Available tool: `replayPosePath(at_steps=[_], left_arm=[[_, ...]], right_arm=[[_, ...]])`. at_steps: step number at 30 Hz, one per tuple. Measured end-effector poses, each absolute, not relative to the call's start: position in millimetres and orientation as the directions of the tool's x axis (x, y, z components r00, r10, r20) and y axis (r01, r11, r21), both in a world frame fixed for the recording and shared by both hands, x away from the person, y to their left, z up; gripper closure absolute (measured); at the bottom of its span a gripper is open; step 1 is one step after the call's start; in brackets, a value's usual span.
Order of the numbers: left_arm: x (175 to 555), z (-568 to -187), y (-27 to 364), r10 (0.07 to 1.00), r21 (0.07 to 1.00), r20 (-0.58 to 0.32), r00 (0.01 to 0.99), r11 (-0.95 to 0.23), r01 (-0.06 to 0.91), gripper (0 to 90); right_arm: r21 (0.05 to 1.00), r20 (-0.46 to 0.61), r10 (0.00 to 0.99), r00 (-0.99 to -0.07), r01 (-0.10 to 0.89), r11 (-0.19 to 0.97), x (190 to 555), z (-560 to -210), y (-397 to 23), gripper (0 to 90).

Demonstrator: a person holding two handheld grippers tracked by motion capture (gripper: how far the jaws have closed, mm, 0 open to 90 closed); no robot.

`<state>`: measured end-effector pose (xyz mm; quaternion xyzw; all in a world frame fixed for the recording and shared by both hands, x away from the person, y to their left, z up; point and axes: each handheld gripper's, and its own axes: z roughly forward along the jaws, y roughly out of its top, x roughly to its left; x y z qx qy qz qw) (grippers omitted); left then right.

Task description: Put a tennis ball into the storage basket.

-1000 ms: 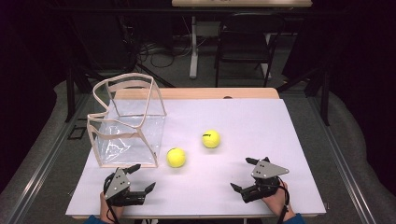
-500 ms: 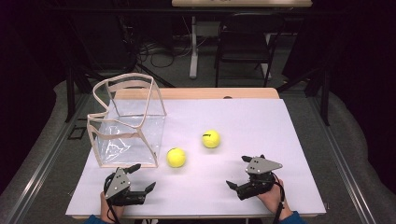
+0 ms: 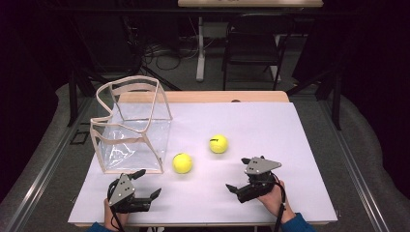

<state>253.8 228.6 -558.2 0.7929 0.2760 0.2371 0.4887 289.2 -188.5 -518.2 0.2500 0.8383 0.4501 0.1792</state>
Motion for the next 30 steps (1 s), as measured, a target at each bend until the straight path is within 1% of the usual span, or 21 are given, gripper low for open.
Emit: replayPosePath(at_steps=[15, 28, 30], left_arm=[[253, -558, 229, 0.668, 0.909, 0.106, 0.736, -0.366, 0.201, 16.0], [254, -558, 229, 0.669, 0.906, 0.104, 0.736, -0.368, 0.207, 16.0], [254, -559, 229, 0.670, 0.908, 0.101, 0.735, -0.364, 0.206, 16.0]], right_arm=[[0.824, -0.077, 0.534, -0.842, 0.247, 0.509, 303, -515, -159, 0.0], [0.823, -0.078, 0.525, -0.848, 0.242, 0.513, 307, -515, -153, 0.0], [0.821, -0.071, 0.510, -0.857, 0.240, 0.518, 314, -513, -141, 0.0]])
